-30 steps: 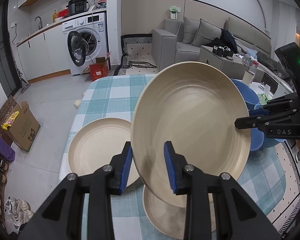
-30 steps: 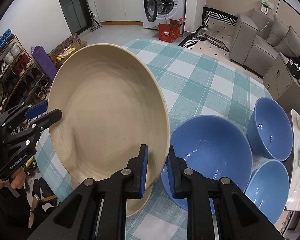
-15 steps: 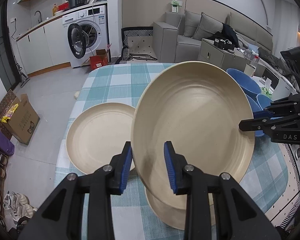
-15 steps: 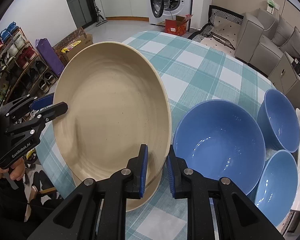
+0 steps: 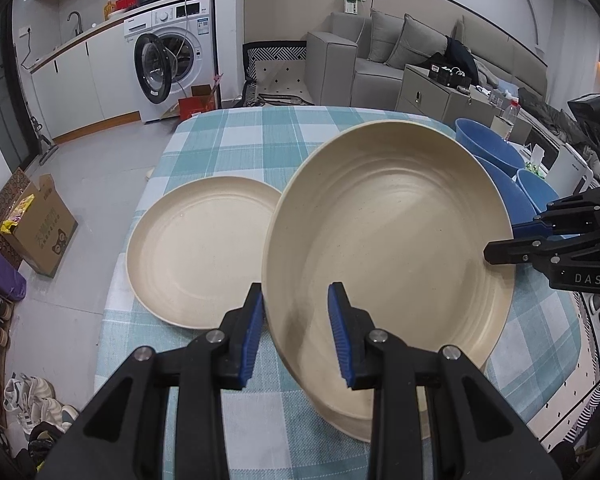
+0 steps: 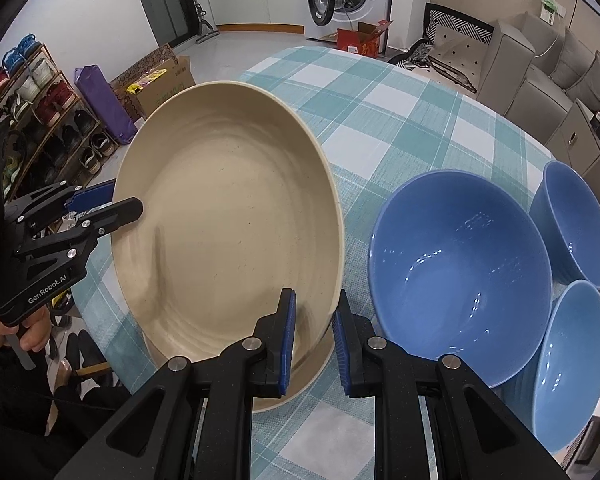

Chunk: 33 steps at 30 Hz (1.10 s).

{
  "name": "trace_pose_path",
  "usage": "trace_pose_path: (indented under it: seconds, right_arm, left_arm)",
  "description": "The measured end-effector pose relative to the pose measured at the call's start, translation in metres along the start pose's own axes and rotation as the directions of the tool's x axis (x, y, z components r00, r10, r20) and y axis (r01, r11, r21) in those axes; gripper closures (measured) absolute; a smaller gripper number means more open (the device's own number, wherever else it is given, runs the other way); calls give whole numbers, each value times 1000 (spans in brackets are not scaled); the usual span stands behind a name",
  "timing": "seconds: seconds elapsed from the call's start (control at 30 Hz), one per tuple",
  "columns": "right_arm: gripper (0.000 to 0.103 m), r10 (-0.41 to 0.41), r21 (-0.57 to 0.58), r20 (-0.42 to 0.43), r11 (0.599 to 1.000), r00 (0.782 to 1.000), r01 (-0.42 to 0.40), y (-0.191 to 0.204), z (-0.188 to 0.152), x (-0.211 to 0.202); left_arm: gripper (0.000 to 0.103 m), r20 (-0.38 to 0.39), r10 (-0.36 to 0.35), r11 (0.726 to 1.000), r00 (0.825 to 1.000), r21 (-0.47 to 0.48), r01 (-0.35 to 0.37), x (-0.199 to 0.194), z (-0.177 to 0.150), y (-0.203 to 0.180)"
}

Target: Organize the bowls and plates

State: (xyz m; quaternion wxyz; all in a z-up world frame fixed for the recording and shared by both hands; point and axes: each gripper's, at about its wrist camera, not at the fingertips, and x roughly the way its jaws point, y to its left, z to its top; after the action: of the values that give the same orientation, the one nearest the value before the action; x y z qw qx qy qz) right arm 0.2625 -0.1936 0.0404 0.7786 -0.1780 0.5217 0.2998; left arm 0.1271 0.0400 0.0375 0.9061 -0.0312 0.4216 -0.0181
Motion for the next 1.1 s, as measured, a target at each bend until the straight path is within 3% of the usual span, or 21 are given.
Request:
trace_pose_path:
  seconds: [1.1]
  right_arm:
    - [85,-7,-1,-78,1000,997,7,6,-29,26]
  left_arm:
    - [73,-77,-14,999,997,32,17,19,-24,-8]
